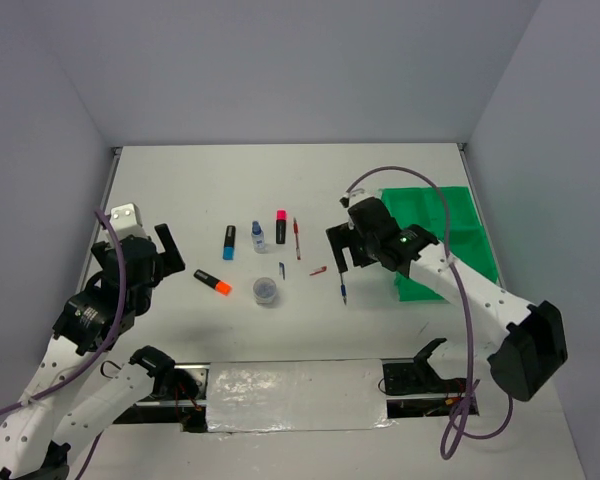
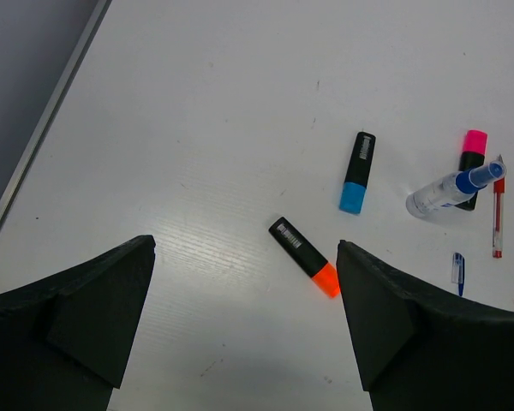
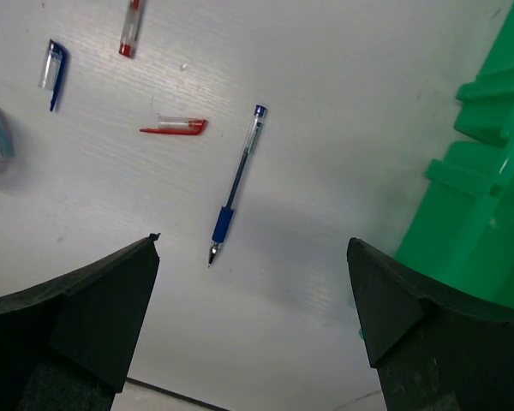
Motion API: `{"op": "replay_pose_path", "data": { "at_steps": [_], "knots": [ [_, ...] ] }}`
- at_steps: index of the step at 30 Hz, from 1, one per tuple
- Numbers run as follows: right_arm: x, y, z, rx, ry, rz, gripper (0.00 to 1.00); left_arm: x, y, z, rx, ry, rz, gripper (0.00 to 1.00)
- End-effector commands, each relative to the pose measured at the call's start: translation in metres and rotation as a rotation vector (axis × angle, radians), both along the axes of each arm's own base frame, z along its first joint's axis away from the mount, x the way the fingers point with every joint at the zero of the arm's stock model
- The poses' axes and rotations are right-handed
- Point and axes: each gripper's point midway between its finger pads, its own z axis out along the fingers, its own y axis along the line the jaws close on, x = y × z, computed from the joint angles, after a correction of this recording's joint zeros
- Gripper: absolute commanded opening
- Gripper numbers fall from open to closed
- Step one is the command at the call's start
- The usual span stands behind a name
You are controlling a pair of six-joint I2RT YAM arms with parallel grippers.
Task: Sort the stationery into containers
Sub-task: Pick up the pen from the center of the board.
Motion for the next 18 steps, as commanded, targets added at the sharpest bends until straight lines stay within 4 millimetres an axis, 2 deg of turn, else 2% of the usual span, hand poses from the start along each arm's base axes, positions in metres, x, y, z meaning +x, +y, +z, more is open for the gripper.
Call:
{"op": "replay_pose_path", "data": {
  "at_steps": [1, 4, 5, 6, 7, 8, 10, 11, 15, 18],
  "knots": [
    [0.007, 0.014, 0.016, -0.068, -0.030, 0.196, 0.98, 0.006, -0.001, 0.006, -0.007, -0.032, 0.001, 0.99],
    [0.018, 0.023, 0.009, -0.067, 0.012, 0.171, 1.00, 0.006, -0.002, 0.006, -0.010, -0.031, -0.001, 0.99],
    [0.024, 0.031, 0.012, -0.031, 0.027, 0.123, 0.97, 0.005, -0.002, 0.006, -0.011, -0.034, -0.003, 0.99],
    [0.027, 0.034, -0.004, -0.042, 0.073, 0.095, 0.95, 0.005, -0.002, 0.007, -0.014, -0.038, -0.004, 0.99],
    [0.031, 0.037, -0.011, -0.034, 0.081, 0.069, 0.95, 0.005, -0.002, 0.007, -0.015, -0.041, -0.006, 0.99],
    [0.031, 0.036, -0.028, -0.041, 0.118, 0.018, 0.93, 0.004, -0.001, 0.009, -0.019, -0.049, -0.006, 0.99],
    [0.033, 0.036, -0.045, -0.044, 0.132, -0.023, 0.89, 0.003, -0.001, 0.010, -0.022, -0.055, -0.006, 0.99],
    [0.030, 0.034, -0.060, -0.056, 0.167, -0.042, 0.85, 0.002, -0.001, 0.011, -0.027, -0.061, -0.009, 0.99],
    [0.026, 0.035, -0.083, -0.060, 0.210, -0.051, 0.69, 0.002, -0.003, 0.010, -0.028, -0.059, -0.022, 0.99],
    [0.024, 0.032, -0.096, -0.076, 0.237, -0.059, 0.64, 0.003, -0.004, 0.009, -0.027, -0.055, -0.023, 0.99]
  ]
}}
